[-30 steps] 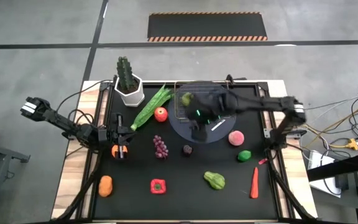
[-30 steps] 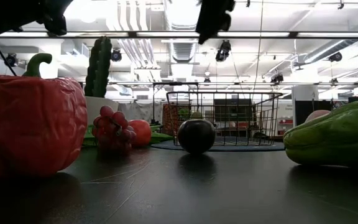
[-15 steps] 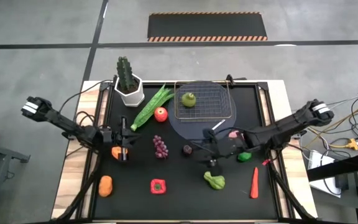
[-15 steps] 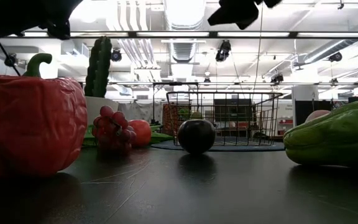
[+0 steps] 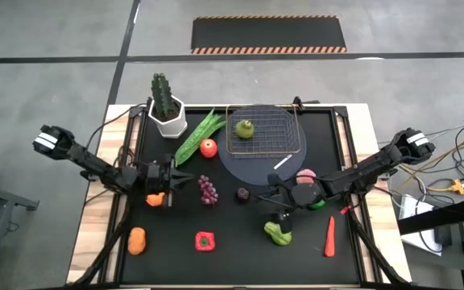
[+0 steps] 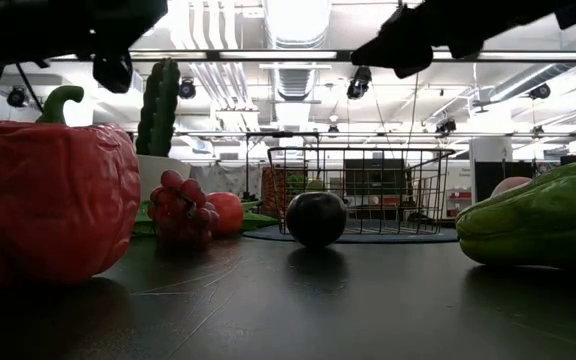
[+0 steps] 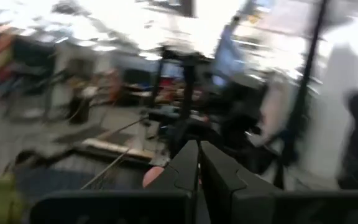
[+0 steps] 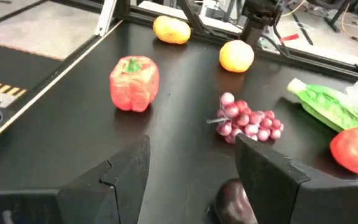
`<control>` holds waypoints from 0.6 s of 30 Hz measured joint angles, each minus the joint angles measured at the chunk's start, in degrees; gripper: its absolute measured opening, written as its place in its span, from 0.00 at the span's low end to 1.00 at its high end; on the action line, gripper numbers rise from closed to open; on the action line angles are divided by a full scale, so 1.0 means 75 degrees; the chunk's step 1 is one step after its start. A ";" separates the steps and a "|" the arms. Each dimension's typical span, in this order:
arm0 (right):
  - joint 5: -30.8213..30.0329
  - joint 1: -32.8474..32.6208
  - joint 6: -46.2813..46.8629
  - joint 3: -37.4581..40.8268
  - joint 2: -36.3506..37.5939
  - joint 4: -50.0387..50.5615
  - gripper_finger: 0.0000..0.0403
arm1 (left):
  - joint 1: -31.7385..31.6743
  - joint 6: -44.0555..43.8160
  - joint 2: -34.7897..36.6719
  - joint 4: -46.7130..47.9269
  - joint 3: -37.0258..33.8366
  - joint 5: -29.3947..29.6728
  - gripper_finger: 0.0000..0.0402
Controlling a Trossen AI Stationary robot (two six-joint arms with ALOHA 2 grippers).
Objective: Build produce basket
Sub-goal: Put the green leaf lettuce into the gold wire basket
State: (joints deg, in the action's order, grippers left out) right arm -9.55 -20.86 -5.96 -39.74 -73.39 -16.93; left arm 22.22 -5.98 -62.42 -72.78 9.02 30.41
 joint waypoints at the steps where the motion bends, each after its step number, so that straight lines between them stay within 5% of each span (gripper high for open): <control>1: -0.0008 -0.0007 -0.0008 0.0029 0.0045 -0.0004 0.54 | 0.0000 -0.0306 -0.0139 0.0139 0.0126 0.0361 0.00; 5: -0.0011 -0.0007 -0.0011 0.0167 0.0323 0.0003 0.54 | -0.0031 -0.1479 -0.0352 0.2501 0.0872 0.1639 0.00; 10: -0.0011 -0.0006 -0.0073 0.0393 0.0718 0.0053 0.54 | -0.0445 -0.4479 -0.0102 0.8597 0.2485 0.1731 0.00; 14: -0.0011 -0.0004 -0.0087 0.0538 0.0929 0.0062 0.54 | -0.0916 -0.6669 -0.0190 1.3320 0.4024 0.1006 0.00; 18: -0.0008 -0.0004 -0.0086 0.0635 0.1021 0.0044 0.54 | -0.1754 -0.7293 -0.0511 1.5992 0.5040 -0.0081 0.00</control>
State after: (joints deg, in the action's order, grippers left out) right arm -9.61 -20.88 -6.61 -34.99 -65.73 -16.60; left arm 9.06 -60.67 -66.25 47.16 46.82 29.81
